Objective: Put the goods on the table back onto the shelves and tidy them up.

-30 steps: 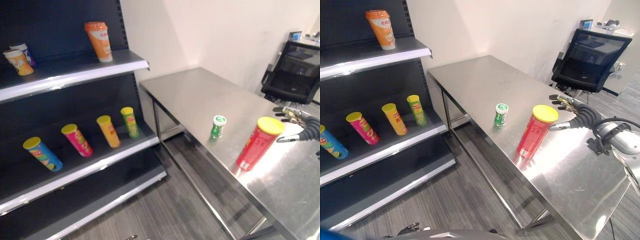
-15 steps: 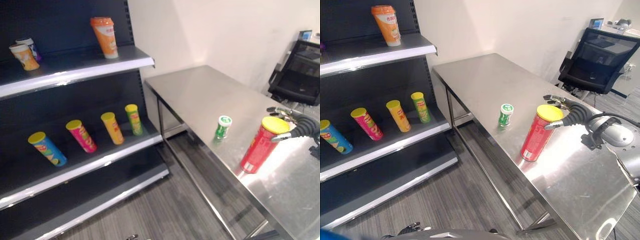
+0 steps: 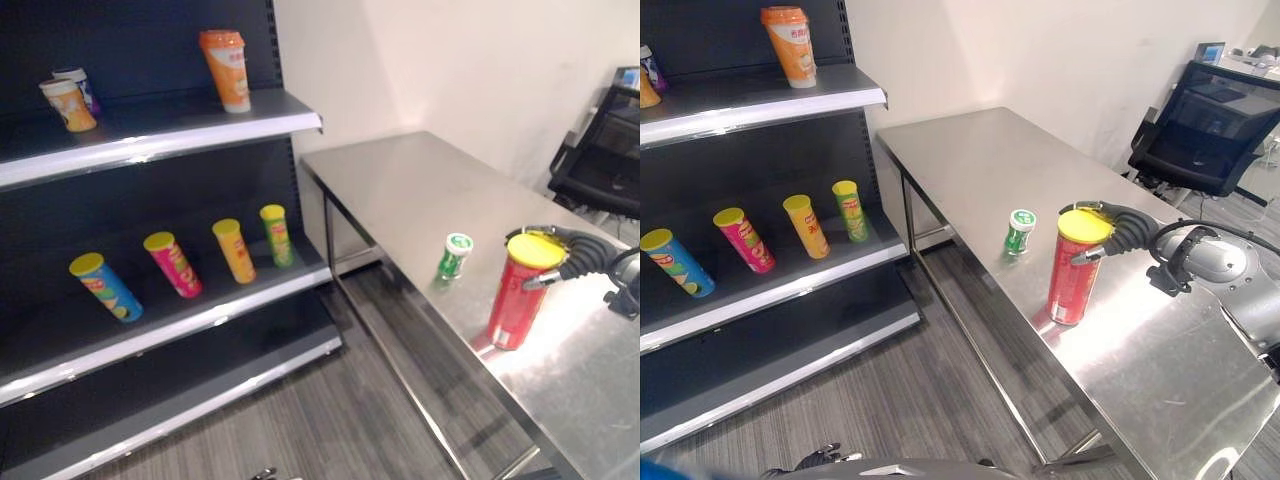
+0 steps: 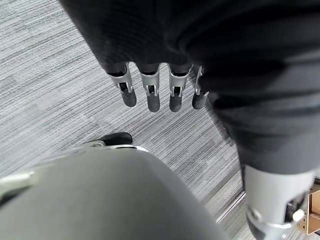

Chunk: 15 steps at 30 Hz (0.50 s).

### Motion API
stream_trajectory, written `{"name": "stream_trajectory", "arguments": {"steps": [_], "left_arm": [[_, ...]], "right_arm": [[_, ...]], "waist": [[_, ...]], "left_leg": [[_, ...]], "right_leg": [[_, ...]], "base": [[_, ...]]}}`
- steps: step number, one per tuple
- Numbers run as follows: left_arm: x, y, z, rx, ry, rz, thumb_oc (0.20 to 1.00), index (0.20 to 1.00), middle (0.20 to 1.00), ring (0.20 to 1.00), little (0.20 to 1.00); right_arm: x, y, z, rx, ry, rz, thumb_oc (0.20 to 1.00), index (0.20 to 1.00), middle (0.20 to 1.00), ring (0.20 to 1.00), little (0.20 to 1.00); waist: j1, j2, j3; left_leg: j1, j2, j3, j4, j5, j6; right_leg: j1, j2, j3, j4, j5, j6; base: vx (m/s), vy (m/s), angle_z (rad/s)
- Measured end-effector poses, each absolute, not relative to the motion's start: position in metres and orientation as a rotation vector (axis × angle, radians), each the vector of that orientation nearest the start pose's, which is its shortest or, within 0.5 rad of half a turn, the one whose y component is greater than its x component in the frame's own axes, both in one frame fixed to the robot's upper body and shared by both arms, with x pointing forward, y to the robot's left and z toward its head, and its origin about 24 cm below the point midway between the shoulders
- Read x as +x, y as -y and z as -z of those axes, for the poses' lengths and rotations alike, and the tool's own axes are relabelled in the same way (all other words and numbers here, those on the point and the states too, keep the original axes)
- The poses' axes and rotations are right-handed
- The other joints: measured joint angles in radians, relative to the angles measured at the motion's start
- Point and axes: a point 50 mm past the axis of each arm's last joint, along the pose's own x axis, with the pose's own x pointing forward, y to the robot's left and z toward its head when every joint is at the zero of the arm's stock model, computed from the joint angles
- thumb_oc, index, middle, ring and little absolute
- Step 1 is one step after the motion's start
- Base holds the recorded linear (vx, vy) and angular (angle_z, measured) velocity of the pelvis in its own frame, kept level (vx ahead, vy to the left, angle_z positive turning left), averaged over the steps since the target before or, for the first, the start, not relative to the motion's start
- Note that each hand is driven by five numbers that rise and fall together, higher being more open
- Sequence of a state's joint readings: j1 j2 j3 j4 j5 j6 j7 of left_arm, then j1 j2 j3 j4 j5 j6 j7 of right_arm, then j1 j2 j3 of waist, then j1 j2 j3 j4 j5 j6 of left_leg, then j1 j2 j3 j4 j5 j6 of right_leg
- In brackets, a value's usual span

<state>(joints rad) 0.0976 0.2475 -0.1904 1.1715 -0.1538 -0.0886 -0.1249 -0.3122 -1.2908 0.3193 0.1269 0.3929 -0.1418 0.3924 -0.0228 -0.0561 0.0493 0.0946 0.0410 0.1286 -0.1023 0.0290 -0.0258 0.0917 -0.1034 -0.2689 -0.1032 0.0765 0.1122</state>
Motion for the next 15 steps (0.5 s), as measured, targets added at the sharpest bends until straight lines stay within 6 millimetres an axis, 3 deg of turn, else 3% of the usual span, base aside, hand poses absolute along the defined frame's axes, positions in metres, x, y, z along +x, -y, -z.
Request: {"name": "stream_trajectory", "arguments": {"steps": [7,15], "left_arm": [[0.067,-0.225,0.163,0.112,-1.193,0.030,1.000,1.000,1.000,1.000,1.000],[0.071,-0.230,0.160,0.087,-1.142,-0.065,1.000,1.000,1.000,1.000,1.000]], "right_arm": [[0.265,0.304,-0.171,-0.934,-0.062,-0.413,0.200,0.200,0.200,0.200,0.200],[0.253,0.302,-0.196,-0.755,0.347,-0.011,0.200,0.200,0.200,0.200,0.200]], "waist": [[-0.004,0.006,0.005],[0.004,0.045,0.021]], "left_leg": [[0.000,0.000,-0.001,0.000,0.000,0.000],[0.003,0.003,-0.004,0.000,-0.001,0.000]], "right_leg": [[0.000,0.000,-0.001,0.000,0.000,0.000],[0.006,0.005,0.001,0.001,-0.002,-0.003]], "base": [[0.00,0.000,0.00],[0.01,-0.035,0.01]]}}
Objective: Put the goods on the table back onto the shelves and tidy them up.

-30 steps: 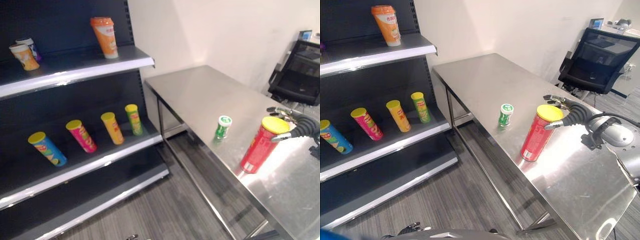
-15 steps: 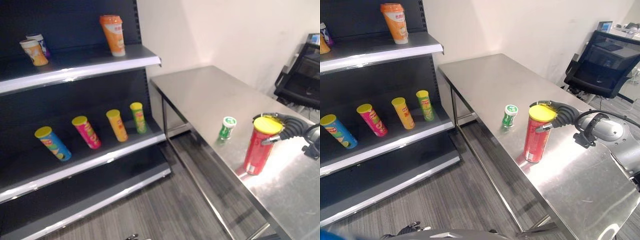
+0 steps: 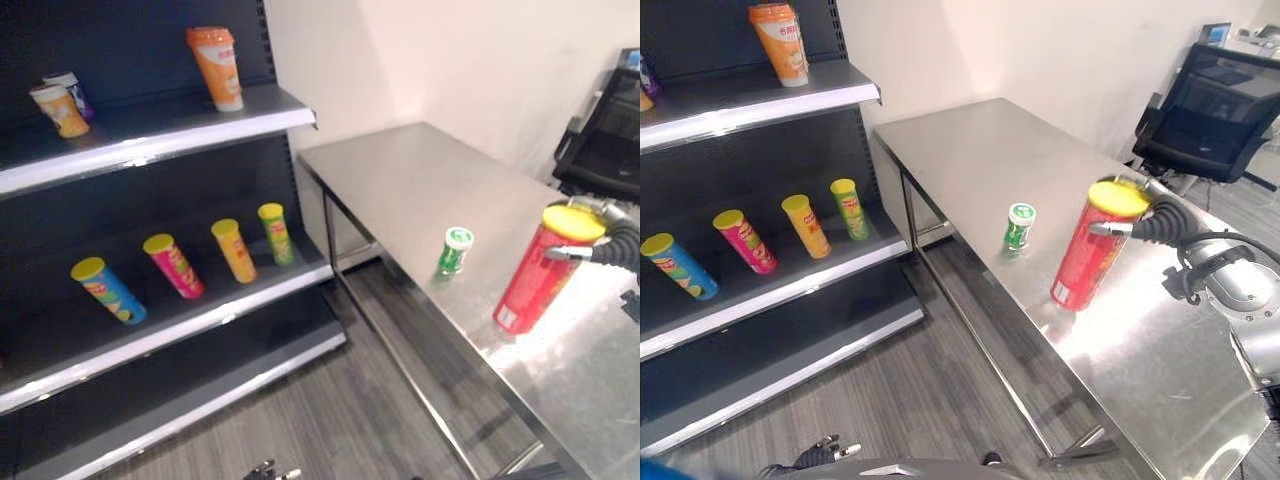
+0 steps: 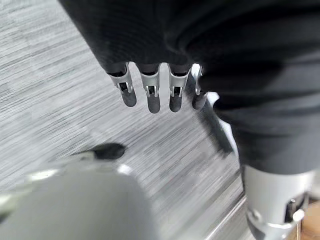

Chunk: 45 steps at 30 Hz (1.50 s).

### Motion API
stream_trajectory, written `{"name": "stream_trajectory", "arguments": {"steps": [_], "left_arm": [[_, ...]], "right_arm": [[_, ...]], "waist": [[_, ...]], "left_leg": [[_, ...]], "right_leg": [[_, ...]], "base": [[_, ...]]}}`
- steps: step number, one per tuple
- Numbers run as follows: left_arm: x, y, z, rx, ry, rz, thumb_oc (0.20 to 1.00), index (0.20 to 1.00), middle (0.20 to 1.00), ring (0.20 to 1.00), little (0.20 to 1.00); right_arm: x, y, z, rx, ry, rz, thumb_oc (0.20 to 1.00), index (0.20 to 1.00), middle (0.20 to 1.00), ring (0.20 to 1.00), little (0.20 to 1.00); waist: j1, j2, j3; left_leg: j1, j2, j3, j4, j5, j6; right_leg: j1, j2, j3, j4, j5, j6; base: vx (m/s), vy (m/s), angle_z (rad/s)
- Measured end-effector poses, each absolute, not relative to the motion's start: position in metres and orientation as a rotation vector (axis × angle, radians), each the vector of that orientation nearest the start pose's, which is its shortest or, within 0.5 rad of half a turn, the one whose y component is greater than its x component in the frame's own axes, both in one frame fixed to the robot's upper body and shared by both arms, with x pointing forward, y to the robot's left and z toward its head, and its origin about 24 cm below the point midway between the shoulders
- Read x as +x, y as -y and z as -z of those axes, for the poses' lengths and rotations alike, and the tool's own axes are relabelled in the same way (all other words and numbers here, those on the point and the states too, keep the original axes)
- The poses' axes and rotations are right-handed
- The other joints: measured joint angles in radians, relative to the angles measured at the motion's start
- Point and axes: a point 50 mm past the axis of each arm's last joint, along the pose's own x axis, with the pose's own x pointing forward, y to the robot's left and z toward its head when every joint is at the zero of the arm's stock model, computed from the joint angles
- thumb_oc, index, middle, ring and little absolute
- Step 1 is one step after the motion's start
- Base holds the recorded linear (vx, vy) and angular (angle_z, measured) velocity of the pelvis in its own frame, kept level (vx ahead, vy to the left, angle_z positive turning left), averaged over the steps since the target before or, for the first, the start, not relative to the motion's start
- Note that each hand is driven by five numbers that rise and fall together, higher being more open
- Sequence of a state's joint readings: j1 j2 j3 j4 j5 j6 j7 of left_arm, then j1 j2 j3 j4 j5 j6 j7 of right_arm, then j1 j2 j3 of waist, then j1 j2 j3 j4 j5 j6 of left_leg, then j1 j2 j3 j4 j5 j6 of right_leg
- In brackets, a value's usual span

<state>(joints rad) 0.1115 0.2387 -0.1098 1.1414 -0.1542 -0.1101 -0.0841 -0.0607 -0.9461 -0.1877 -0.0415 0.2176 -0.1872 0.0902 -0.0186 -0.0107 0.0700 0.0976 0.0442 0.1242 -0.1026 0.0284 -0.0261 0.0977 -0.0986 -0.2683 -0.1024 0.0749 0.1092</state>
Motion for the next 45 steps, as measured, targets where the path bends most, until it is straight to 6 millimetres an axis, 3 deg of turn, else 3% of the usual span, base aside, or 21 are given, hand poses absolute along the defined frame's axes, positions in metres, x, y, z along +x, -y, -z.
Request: {"name": "stream_trajectory", "arguments": {"steps": [8,12,15,16,17,18,20,22,23,25,26,27,28,29,31,32,34,37,38,40,45], "left_arm": [[0.064,-0.230,0.160,0.093,-1.141,-0.086,1.000,1.000,1.000,1.000,1.000],[0.071,-0.230,0.159,0.068,-1.111,-0.119,1.000,1.000,1.000,1.000,1.000],[0.079,-0.233,0.157,0.034,-1.091,-0.163,1.000,1.000,1.000,1.000,1.000],[0.080,-0.236,0.157,0.028,-1.085,-0.188,1.000,1.000,1.000,1.000,1.000],[0.085,-0.239,0.155,0.020,-1.065,-0.216,1.000,1.000,1.000,1.000,1.000],[0.086,-0.239,0.155,0.018,-1.062,-0.224,1.000,1.000,1.000,1.000,1.000],[0.091,-0.236,0.154,0.020,-1.047,-0.218,1.000,1.000,1.000,1.000,1.000],[0.090,-0.233,0.155,0.021,-1.052,-0.214,1.000,1.000,1.000,1.000,1.000],[0.104,-0.238,0.150,0.062,-1.012,-0.197,1.000,1.000,1.000,1.000,1.000],[0.115,-0.250,0.144,0.129,-0.985,-0.178,1.000,1.000,1.000,1.000,1.000],[0.121,-0.254,0.141,0.171,-0.973,-0.157,1.000,1.000,1.000,1.000,1.000],[0.122,-0.256,0.140,0.191,-0.973,-0.147,1.000,1.000,1.000,1.000,1.000],[0.121,-0.259,0.139,0.201,-0.973,-0.149,1.000,1.000,1.000,1.000,1.000],[0.121,-0.263,0.138,0.188,-0.968,-0.178,1.000,1.000,1.000,1.000,1.000],[0.119,-0.266,0.137,0.183,-0.968,-0.194,1.000,1.000,1.000,1.000,1.000],[0.112,-0.267,0.139,0.177,-0.984,-0.202,1.000,1.000,1.000,1.000,1.000],[0.101,-0.266,0.143,0.171,-1.015,-0.202,1.000,1.000,1.000,1.000,1.000],[0.088,-0.265,0.146,0.167,-1.061,-0.196,1.000,1.000,1.000,1.000,1.000],[0.089,-0.258,0.149,0.149,-1.065,-0.178,1.000,1.000,1.000,1.000,1.000],[0.090,-0.254,0.149,0.137,-1.054,-0.168,1.000,1.000,1.000,1.000,1.000],[0.087,-0.246,0.148,0.117,-1.033,-0.141,1.000,1.000,1.000,1.000,1.000]], "right_arm": [[0.255,0.266,-0.200,-0.772,0.527,0.009,0.200,0.200,0.200,0.200,0.200],[0.255,0.260,-0.201,-0.799,0.560,0.001,0.200,0.200,0.200,0.200,0.200],[0.257,0.255,-0.198,-0.802,0.560,-0.015,0.200,0.200,0.200,0.200,0.200],[0.258,0.253,-0.199,-0.789,0.573,-0.015,0.200,0.200,0.200,0.200,0.200],[0.258,0.253,-0.199,-0.787,0.578,-0.014,0.200,0.200,0.200,0.200,0.200],[0.259,0.253,-0.198,-0.785,0.571,-0.012,0.200,0.200,0.200,0.200,0.200],[0.258,0.255,-0.195,-0.786,0.556,-0.008,0.200,0.200,0.200,0.200,0.200],[0.258,0.255,-0.197,-0.795,0.561,-0.008,0.200,0.200,0.200,0.200,0.200],[0.254,0.258,-0.185,-0.779,0.524,0.013,0.200,0.200,0.200,0.200,0.200],[0.255,0.250,-0.174,-0.760,0.489,-0.026,0.200,0.200,0.200,0.200,0.200],[0.257,0.241,-0.169,-0.754,0.486,-0.052,0.200,0.200,0.200,0.200,0.200],[0.258,0.235,-0.164,-0.748,0.476,-0.070,0.200,0.200,0.200,0.200,0.200],[0.258,0.230,-0.158,-0.747,0.465,-0.092,0.200,0.200,0.200,0.200,0.200],[0.256,0.224,-0.151,-0.754,0.444,-0.140,0.200,0.200,0.200,0.200,0.200],[0.255,0.223,-0.158,-0.772,0.470,-0.145,0.200,0.200,0.200,0.200,0.200],[0.258,0.222,-0.166,-0.795,0.500,-0.144,0.200,0.200,0.200,0.200,0.200],[0.260,0.223,-0.171,-0.819,0.515,-0.145,0.200,0.200,0.200,0.200,0.200],[0.263,0.220,-0.179,-0.831,0.544,-0.151,0.200,0.200,0.200,0.200,0.200],[0.265,0.219,-0.182,-0.836,0.556,-0.157,0.200,0.200,0.200,0.200,0.200],[0.265,0.218,-0.181,-0.838,0.551,-0.166,0.200,0.200,0.200,0.200,0.200],[0.264,0.214,-0.175,-0.845,0.525,-0.219,0.200,0.200,0.200,0.200,0.200]], "waist": [[0.051,0.012,0.005],[0.081,0.002,0.057],[0.099,-0.036,0.112],[0.095,-0.043,0.113],[0.088,-0.035,0.113],[0.079,-0.022,0.109],[0.057,0.003,0.107],[0.043,0.046,0.084],[0.033,0.018,0.078],[0.032,-0.043,0.096],[0.046,-0.057,0.097],[0.046,-0.055,0.096],[0.047,-0.051,0.096],[0.055,-0.016,0.089],[0.050,0.009,0.087],[0.052,0.019,0.097],[0.046,0.034,0.098],[0.054,-0.005,0.091],[0.053,-0.001,0.095],[0.065,0.003,0.096],[0.080,0.005,0.100]], "left_leg": [[-0.027,0.005,-0.054,0.000,0.024,-0.006],[-0.081,0.005,-0.102,0.037,0.037,-0.021],[-0.136,0.035,-0.037,0.091,0.011,-0.059],[-0.155,0.088,-0.044,0.115,0.002,-0.071],[-0.168,0.210,-0.050,0.124,-0.009,-0.102],[-0.161,0.277,-0.046,0.120,-0.014,-0.125],[-0.122,0.338,-0.069,0.084,0.008,-0.177],[-0.063,0.287,-0.155,0.031,0.010,-0.193],[-0.047,0.175,-0.130,0.041,0.006,-0.208],[-0.062,0.072,-0.119,0.071,-0.026,-0.149],[-0.086,0.019,-0.086,0.100,-0.033,-0.088],[-0.091,-0.002,-0.081,0.111,-0.040,-0.056],[-0.083,-0.020,-0.086,0.105,-0.037,-0.028],[-0.061,-0.014,-0.103,0.064,-0.015,0.010],[-0.060,-0.018,-0.120,0.023,0.015,0.030],[-0.046,-0.018,-0.130,0.010,0.031,0.039],[-0.040,-0.018,-0.142,0.010,0.033,0.040],[-0.042,-0.082,-0.149,0.010,0.032,0.038],[-0.045,-0.093,-0.158,0.009,0.028,0.032],[-0.039,-0.098,-0.168,0.009,0.026,0.029],[-0.031,-0.099,-0.168,0.023,0.010,0.007]], "right_leg": [[-0.002,0.010,-0.039,-0.001,-0.003,-0.004],[-0.007,0.012,-0.075,0.004,-0.005,-0.007],[-0.022,-0.038,-0.122,-0.001,0.013,-0.072],[-0.032,-0.048,-0.130,-0.001,0.017,-0.073],[-0.037,-0.050,-0.133,0.005,0.015,-0.050],[-0.035,-0.048,-0.139,0.010,0.016,-0.037],[-0.020,-0.080,-0.132,0.019,0.017,0.005],[-0.014,-0.135,-0.121,0.017,0.053,0.072],[-0.007,-0.248,-0.108,0.032,0.106,0.113],[-0.042,-0.358,-0.083,0.080,0.191,0.060],[-0.115,-0.414,-0.056,0.129,0.309,0.014],[-0.148,-0.441,-0.048,0.157,0.399,-0.050],[-0.166,-0.451,-0.045,0.184,0.431,-0.095],[-0.204,-0.365,0.012,0.271,0.190,0.019],[-0.216,-0.254,0.027,0.320,0.047,0.062],[-0.219,-0.143,0.041,0.353,-0.051,0.062],[-0.216,0.004,0.054,0.368,-0.118,0.017],[-0.209,0.069,0.068,0.274,-0.123,0.002],[-0.170,0.080,0.084,0.198,-0.089,-0.053],[-0.119,0.088,0.085,0.118,-0.043,-0.075],[-0.067,0.097,0.096,0.048,-0.014,-0.079]], "base": [[-0.07,-0.040,0.17],[-0.10,0.116,0.52],[-0.03,0.440,0.50],[0.02,0.453,0.18],[0.06,0.507,0.19],[0.10,0.539,0.25],[0.14,0.564,0.13],[0.09,0.704,-0.01],[-0.02,0.776,0.18],[-0.07,0.655,0.07],[-0.09,0.508,-0.16],[-0.07,0.431,-0.12],[-0.02,0.365,0.10],[0.01,0.297,0.24],[0.01,0.233,0.36],[-0.01,0.152,0.29],[0.00,0.096,0.24],[0.01,0.057,0.19],[0.08,0.016,0.20],[0.11,0.019,0.18],[0.01,0.079,0.03]]}}
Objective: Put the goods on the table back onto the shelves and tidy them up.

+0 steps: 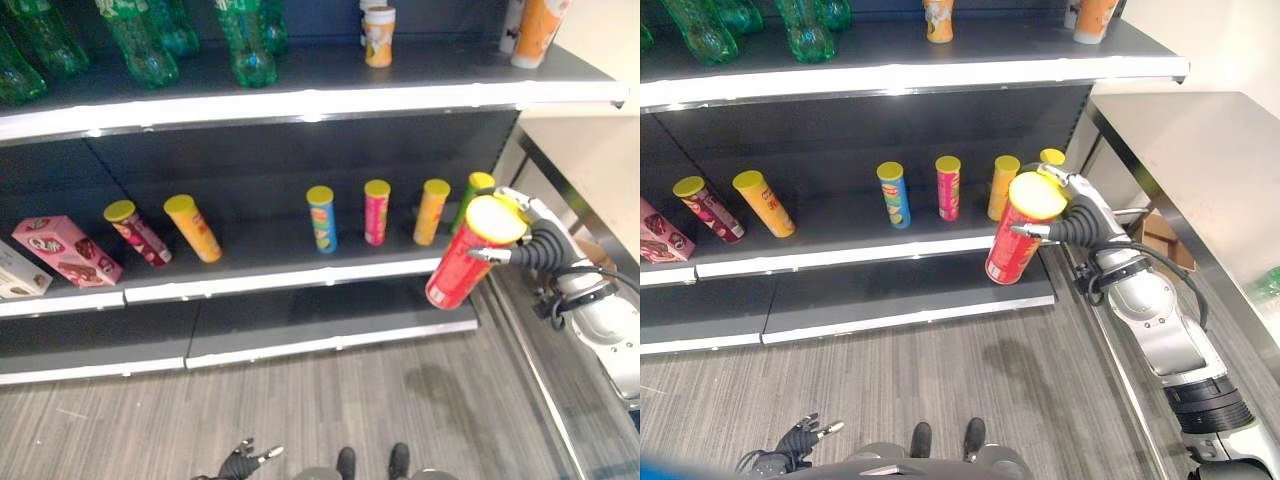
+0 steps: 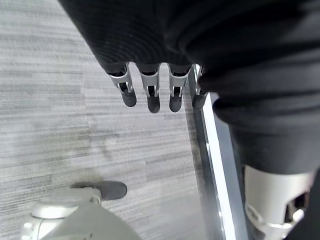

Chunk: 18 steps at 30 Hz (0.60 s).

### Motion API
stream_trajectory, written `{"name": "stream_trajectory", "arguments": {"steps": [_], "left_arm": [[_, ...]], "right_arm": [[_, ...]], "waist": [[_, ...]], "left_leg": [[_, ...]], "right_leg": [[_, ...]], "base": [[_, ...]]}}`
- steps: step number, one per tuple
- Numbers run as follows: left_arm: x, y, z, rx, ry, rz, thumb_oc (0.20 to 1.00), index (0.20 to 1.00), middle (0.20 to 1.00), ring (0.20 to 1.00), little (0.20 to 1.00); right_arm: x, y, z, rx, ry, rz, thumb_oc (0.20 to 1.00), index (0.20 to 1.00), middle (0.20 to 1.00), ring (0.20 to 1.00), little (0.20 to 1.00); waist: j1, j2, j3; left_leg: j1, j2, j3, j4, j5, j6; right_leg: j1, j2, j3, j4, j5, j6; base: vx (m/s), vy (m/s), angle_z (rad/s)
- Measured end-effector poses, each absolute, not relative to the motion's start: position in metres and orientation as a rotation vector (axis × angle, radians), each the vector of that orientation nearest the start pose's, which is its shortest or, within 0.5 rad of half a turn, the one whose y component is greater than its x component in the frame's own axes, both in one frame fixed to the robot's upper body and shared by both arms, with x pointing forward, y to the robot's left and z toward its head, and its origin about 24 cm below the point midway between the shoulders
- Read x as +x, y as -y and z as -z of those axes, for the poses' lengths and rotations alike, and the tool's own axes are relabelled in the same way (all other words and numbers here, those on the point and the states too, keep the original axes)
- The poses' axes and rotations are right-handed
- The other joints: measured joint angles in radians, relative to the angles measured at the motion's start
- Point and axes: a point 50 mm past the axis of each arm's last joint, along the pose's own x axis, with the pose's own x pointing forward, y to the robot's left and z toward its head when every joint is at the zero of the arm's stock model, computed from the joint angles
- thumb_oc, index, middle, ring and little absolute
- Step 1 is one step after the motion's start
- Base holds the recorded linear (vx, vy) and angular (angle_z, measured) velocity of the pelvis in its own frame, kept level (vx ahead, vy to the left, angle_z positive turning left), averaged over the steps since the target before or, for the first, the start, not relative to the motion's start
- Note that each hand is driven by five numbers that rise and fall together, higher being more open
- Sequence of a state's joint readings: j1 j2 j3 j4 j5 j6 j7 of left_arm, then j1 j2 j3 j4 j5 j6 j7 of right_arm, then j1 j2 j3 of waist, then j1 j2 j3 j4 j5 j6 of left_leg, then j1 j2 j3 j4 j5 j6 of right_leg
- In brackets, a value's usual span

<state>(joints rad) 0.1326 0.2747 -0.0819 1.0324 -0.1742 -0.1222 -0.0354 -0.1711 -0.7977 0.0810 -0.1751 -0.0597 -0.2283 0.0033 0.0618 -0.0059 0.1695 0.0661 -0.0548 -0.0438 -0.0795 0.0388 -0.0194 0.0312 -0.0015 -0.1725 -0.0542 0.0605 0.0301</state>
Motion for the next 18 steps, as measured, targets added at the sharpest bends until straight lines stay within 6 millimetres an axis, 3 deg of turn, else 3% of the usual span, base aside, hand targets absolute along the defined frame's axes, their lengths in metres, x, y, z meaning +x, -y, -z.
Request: {"name": "stream_trajectory", "arguments": {"steps": [1,2,3,6,8,10,13,14,16,18], "left_arm": [[0.090,-0.246,0.148,0.117,-1.027,-0.138,1.000,1.000,1.000,1.000,1.000],[0.094,-0.246,0.147,0.117,-1.021,-0.137,1.000,1.000,1.000,1.000,1.000],[0.099,-0.244,0.147,0.114,-1.011,-0.132,1.000,1.000,1.000,1.000,1.000],[0.108,-0.245,0.146,0.118,-1.007,-0.132,1.000,1.000,1.000,1.000,1.000],[0.109,-0.246,0.147,0.121,-1.019,-0.140,1.000,1.000,1.000,1.000,1.000],[0.112,-0.242,0.147,0.120,-1.010,-0.141,1.000,1.000,1.000,1.000,1.000],[0.113,-0.232,0.150,0.108,-1.011,-0.126,1.000,1.000,1.000,1.000,1.000],[0.114,-0.235,0.149,0.123,-1.008,-0.125,1.000,1.000,1.000,1.000,1.000],[0.104,-0.239,0.150,0.133,-1.033,-0.135,1.000,1.000,1.000,1.000,1.000],[0.098,-0.243,0.151,0.162,-1.050,-0.131,1.000,1.000,1.000,1.000,1.000]], "right_arm": [[0.265,0.214,-0.173,-0.847,0.517,-0.225,0.200,0.200,0.200,0.200,0.200],[0.265,0.215,-0.173,-0.857,0.512,-0.232,0.200,0.200,0.200,0.200,0.200],[0.265,0.215,-0.173,-0.866,0.505,-0.236,0.200,0.200,0.200,0.200,0.200],[0.266,0.212,-0.171,-0.864,0.496,-0.267,0.200,0.200,0.200,0.200,0.200],[0.266,0.212,-0.171,-0.847,0.493,-0.269,0.200,0.200,0.200,0.200,0.200],[0.267,0.217,-0.167,-0.855,0.464,-0.261,0.200,0.200,0.200,0.200,0.200],[0.263,0.227,-0.162,-0.862,0.425,-0.228,0.200,0.200,0.200,0.200,0.200],[0.261,0.226,-0.156,-0.843,0.413,-0.227,0.200,0.200,0.200,0.200,0.200],[0.256,0.220,-0.142,-0.800,0.377,-0.251,0.200,0.200,0.200,0.200,0.200],[0.256,0.211,-0.137,-0.759,0.378,-0.263,0.200,0.200,0.200,0.200,0.200]], "waist": [[-0.002,-0.005,0.004],[-0.004,-0.017,0.017],[-0.005,-0.025,0.028],[-0.018,-0.041,0.043],[-0.024,-0.023,0.037],[-0.034,-0.004,0.036],[-0.039,0.045,0.009],[-0.039,0.031,0.006],[-0.035,-0.013,-0.003],[-0.035,-0.021,-0.011]], "left_leg": [[-0.019,-0.004,0.000,0.032,-0.013,-0.022],[-0.044,-0.015,0.005,0.080,-0.040,-0.068],[-0.062,-0.012,0.037,0.114,-0.053,-0.072],[-0.094,0.142,0.052,0.121,-0.053,-0.083],[-0.101,0.248,0.032,0.070,-0.055,-0.089],[-0.098,0.305,0.032,0.032,-0.056,-0.090],[-0.094,0.282,0.057,0.026,-0.040,-0.097],[-0.092,0.239,0.069,0.044,0.020,-0.134],[-0.084,0.140,0.087,0.058,-0.003,-0.078],[-0.058,0.082,0.121,0.054,0.009,-0.039]], "right_leg": [[0.003,-0.012,-0.005,-0.012,0.012,-0.014],[0.015,-0.030,-0.016,-0.034,0.033,-0.046],[0.018,-0.042,-0.025,-0.044,0.039,-0.049],[0.021,-0.072,-0.038,-0.050,0.025,-0.047],[0.009,-0.076,-0.040,-0.049,0.020,-0.033],[0.009,-0.102,-0.039,-0.049,0.020,0.000],[0.014,-0.134,-0.065,-0.049,0.040,0.073],[0.016,-0.179,-0.052,-0.045,0.041,0.099],[0.026,-0.289,-0.046,-0.005,0.038,0.111],[-0.013,-0.337,-0.011,0.061,0.080,0.118]], "base": [[0.01,0.107,0.15],[0.04,0.115,0.18],[0.06,0.252,0.30],[0.09,0.302,0.20],[0.12,0.265,0.08],[0.21,0.463,0.18],[0.16,0.387,0.21],[0.17,0.454,0.08],[0.07,0.406,0.11],[0.07,0.366,-0.23]]}}
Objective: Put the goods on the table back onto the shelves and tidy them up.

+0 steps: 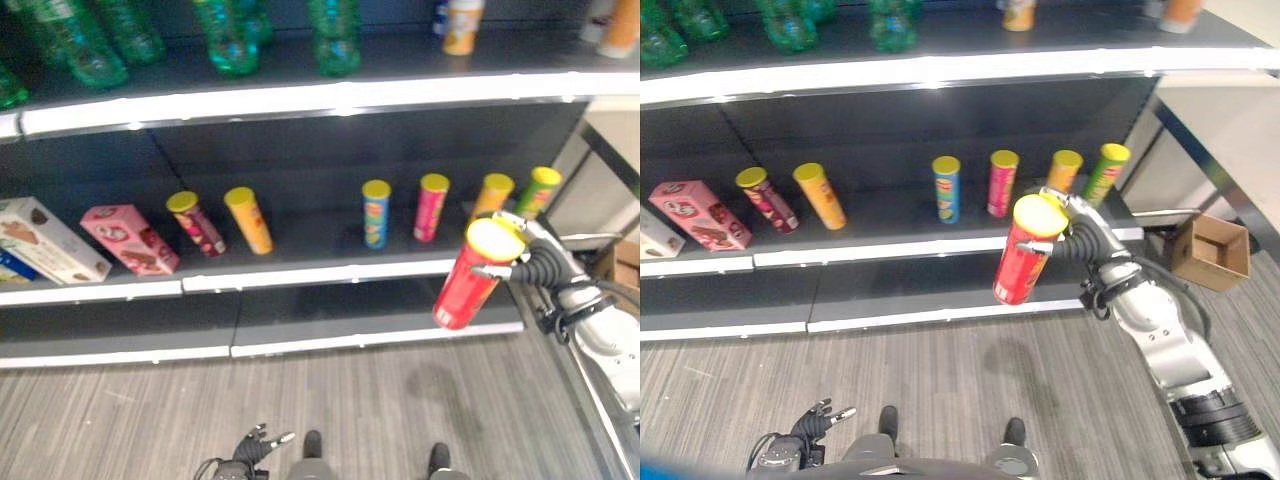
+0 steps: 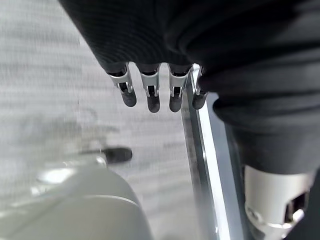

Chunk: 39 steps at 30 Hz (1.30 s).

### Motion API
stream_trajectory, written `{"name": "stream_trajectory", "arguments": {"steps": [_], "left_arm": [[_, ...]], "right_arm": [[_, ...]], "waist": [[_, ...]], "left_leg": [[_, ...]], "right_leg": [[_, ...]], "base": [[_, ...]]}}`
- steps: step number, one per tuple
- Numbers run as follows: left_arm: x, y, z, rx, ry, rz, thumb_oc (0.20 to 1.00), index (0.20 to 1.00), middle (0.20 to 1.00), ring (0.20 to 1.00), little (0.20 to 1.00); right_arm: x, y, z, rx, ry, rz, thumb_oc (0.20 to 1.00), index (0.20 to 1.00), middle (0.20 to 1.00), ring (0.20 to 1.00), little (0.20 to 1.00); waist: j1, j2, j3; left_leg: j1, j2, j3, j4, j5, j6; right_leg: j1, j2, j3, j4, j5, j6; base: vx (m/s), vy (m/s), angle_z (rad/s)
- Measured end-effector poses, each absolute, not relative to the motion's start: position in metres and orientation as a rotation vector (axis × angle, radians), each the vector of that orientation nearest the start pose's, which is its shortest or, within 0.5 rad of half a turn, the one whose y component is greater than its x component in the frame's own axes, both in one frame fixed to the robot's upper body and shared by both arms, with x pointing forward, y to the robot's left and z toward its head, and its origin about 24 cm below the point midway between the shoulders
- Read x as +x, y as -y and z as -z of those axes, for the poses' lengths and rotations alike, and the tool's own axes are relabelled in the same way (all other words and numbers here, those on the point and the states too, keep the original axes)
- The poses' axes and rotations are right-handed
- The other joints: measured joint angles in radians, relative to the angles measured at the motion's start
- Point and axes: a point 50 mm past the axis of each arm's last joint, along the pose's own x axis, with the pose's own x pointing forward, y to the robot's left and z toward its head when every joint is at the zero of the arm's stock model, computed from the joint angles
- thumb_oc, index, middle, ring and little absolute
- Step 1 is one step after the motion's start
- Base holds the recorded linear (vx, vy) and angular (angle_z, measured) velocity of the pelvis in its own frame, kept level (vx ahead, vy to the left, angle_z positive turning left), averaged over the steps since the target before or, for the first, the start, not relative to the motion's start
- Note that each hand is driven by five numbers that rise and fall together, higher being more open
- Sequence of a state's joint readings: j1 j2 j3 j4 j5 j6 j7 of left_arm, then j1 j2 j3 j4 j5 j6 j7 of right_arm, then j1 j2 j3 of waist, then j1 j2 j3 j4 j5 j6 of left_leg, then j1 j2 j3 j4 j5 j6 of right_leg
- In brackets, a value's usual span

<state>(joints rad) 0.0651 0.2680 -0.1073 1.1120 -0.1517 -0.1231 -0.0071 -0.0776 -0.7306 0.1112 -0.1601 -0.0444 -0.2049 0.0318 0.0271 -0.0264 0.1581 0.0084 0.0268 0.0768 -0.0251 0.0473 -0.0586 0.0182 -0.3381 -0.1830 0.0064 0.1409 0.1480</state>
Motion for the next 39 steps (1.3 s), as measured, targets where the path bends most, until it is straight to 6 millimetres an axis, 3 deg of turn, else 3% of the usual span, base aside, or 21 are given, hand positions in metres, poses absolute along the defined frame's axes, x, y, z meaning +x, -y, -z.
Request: {"name": "stream_trajectory", "arguments": {"steps": [1,2,3,5,7,8,9,11,12,14,16,18,22,27,36,39], "left_arm": [[0.094,-0.251,0.150,0.181,-1.061,-0.145,1.000,1.000,1.000,1.000,1.000],[0.091,-0.256,0.149,0.193,-1.066,-0.155,1.000,1.000,1.000,1.000,1.000],[0.095,-0.266,0.145,0.214,-1.050,-0.171,1.000,1.000,1.000,1.000,1.000],[0.099,-0.274,0.140,0.231,-1.036,-0.185,1.000,1.000,1.000,1.000,1.000],[0.102,-0.273,0.140,0.235,-1.026,-0.177,1.000,1.000,1.000,1.000,1.000],[0.099,-0.273,0.141,0.232,-1.035,-0.176,1.000,1.000,1.000,1.000,1.000],[0.096,-0.271,0.142,0.227,-1.044,-0.175,1.000,1.000,1.000,1.000,1.000],[0.090,-0.267,0.145,0.226,-1.066,-0.162,1.000,1.000,1.000,1.000,1.000],[0.088,-0.262,0.148,0.215,-1.078,-0.143,1.000,1.000,1.000,1.000,1.000],[0.092,-0.255,0.149,0.212,-1.071,-0.119,1.000,1.000,1.000,1.000,1.000],[0.095,-0.249,0.149,0.199,-1.055,-0.106,1.000,1.000,1.000,1.000,1.000],[0.094,-0.239,0.152,0.168,-1.054,-0.095,1.000,1.000,1.000,1.000,1.000],[0.073,-0.235,0.157,0.144,-1.108,-0.103,1.000,1.000,1.000,1.000,1.000],[0.068,-0.233,0.159,0.137,-1.121,-0.103,1.000,1.000,1.000,1.000,1.000],[0.071,-0.231,0.157,0.135,-1.099,-0.105,1.000,1.000,1.000,1.000,1.000],[0.076,-0.231,0.156,0.122,-1.079,-0.119,1.000,1.000,1.000,1.000,1.000]], "right_arm": [[0.260,0.197,-0.134,-0.727,0.391,-0.296,0.200,0.200,0.200,0.200,0.200],[0.260,0.190,-0.133,-0.727,0.398,-0.326,0.200,0.200,0.200,0.200,0.200],[0.259,0.185,-0.131,-0.732,0.397,-0.348,0.200,0.200,0.200,0.200,0.200],[0.261,0.184,-0.132,-0.731,0.403,-0.344,0.200,0.200,0.200,0.200,0.200],[0.262,0.187,-0.130,-0.744,0.387,-0.342,0.200,0.200,0.200,0.200,0.200],[0.262,0.188,-0.132,-0.751,0.394,-0.341,0.200,0.200,0.200,0.200,0.200],[0.262,0.188,-0.133,-0.752,0.396,-0.341,0.200,0.200,0.200,0.200,0.200],[0.263,0.188,-0.134,-0.754,0.399,-0.341,0.200,0.200,0.200,0.200,0.200],[0.263,0.189,-0.133,-0.754,0.391,-0.341,0.200,0.200,0.200,0.200,0.200],[0.264,0.189,-0.131,-0.752,0.386,-0.341,0.200,0.200,0.200,0.200,0.200],[0.264,0.189,-0.132,-0.759,0.382,-0.343,0.200,0.200,0.200,0.200,0.200],[0.265,0.192,-0.131,-0.776,0.370,-0.343,0.200,0.200,0.200,0.200,0.200],[0.271,0.187,-0.140,-0.797,0.403,-0.352,0.200,0.200,0.200,0.200,0.200],[0.271,0.185,-0.139,-0.798,0.404,-0.360,0.200,0.200,0.200,0.200,0.200],[0.286,0.189,-0.130,-0.861,0.351,-0.351,0.200,0.200,0.200,0.200,0.200],[0.295,0.187,-0.127,-0.885,0.342,-0.339,0.200,0.200,0.200,0.200,0.200]], "waist": [[0.009,0.001,-0.001],[0.016,0.007,-0.003],[0.017,-0.001,-0.011],[0.031,-0.011,-0.004],[0.010,0.015,0.000],[0.009,0.011,-0.002],[0.006,0.010,-0.002],[0.004,-0.001,-0.004],[-0.001,-0.018,-0.005],[-0.001,-0.016,-0.007],[-0.004,-0.011,0.002],[0.000,-0.003,0.003],[0.007,-0.002,0.004],[0.007,0.005,0.000],[0.007,0.035,-0.013],[0.023,0.032,-0.009]], "left_leg": [[0.008,-0.009,0.041,-0.019,-0.013,0.030],[0.028,-0.010,0.059,-0.043,0.005,0.042],[0.037,-0.022,0.051,-0.063,0.008,0.067],[0.050,-0.033,0.050,-0.066,0.020,0.077],[0.064,-0.022,0.006,-0.071,0.002,0.104],[0.065,-0.026,0.000,-0.074,0.005,0.115],[0.065,-0.025,-0.004,-0.074,0.003,0.113],[0.064,-0.039,-0.005,-0.074,0.000,0.115],[0.060,-0.069,-0.033,-0.074,0.001,0.115],[0.044,-0.067,-0.059,-0.075,0.001,0.115],[0.033,-0.067,-0.094,-0.074,0.007,0.103],[0.040,-0.055,-0.116,-0.074,0.011,0.067],[0.030,-0.005,-0.138,-0.074,-0.005,0.037],[0.033,0.024,-0.153,-0.074,-0.009,0.014],[0.038,0.038,-0.193,-0.071,-0.013,0.003],[-0.023,0.033,-0.202,0.047,-0.032,-0.040]], "right_leg": [[-0.039,-0.023,-0.001,0.042,0.052,-0.022],[-0.055,-0.030,-0.009,0.051,0.065,-0.019],[-0.048,-0.020,-0.031,0.069,0.048,0.006],[-0.074,-0.035,-0.057,0.166,0.062,0.012],[-0.105,0.049,0.044,0.261,-0.068,0.034],[-0.131,0.084,0.063,0.279,-0.116,0.043],[-0.135,0.119,0.091,0.252,-0.134,0.047],[-0.140,0.158,0.070,0.160,-0.135,0.042],[-0.116,0.188,0.104,-0.012,-0.111,0.038],[-0.105,0.203,0.133,-0.051,-0.070,0.032],[-0.067,0.214,0.139,-0.112,-0.022,0.031],[-0.050,0.228,0.128,-0.112,0.021,0.000],[-0.044,0.274,0.094,-0.111,0.004,-0.030],[-0.031,0.301,0.068,-0.111,-0.012,-0.058],[-0.011,0.321,0.044,-0.111,-0.024,-0.075],[-0.017,0.329,0.045,-0.111,-0.036,-0.093]], "base": [[0.05,0.224,-0.59],[0.09,0.289,-0.35],[0.14,0.352,-0.14],[0.11,0.200,0.10],[0.13,0.122,0.43],[0.09,0.032,0.30],[0.05,0.008,0.16],[0.10,-0.020,0.21],[0.16,-0.041,0.37],[0.12,-0.064,0.45],[0.08,-0.086,0.54],[0.13,-0.117,0.44],[0.14,-0.133,0.13],[0.10,-0.090,0.13],[0.06,-0.094,0.09],[-0.05,-0.035,0.12]]}}
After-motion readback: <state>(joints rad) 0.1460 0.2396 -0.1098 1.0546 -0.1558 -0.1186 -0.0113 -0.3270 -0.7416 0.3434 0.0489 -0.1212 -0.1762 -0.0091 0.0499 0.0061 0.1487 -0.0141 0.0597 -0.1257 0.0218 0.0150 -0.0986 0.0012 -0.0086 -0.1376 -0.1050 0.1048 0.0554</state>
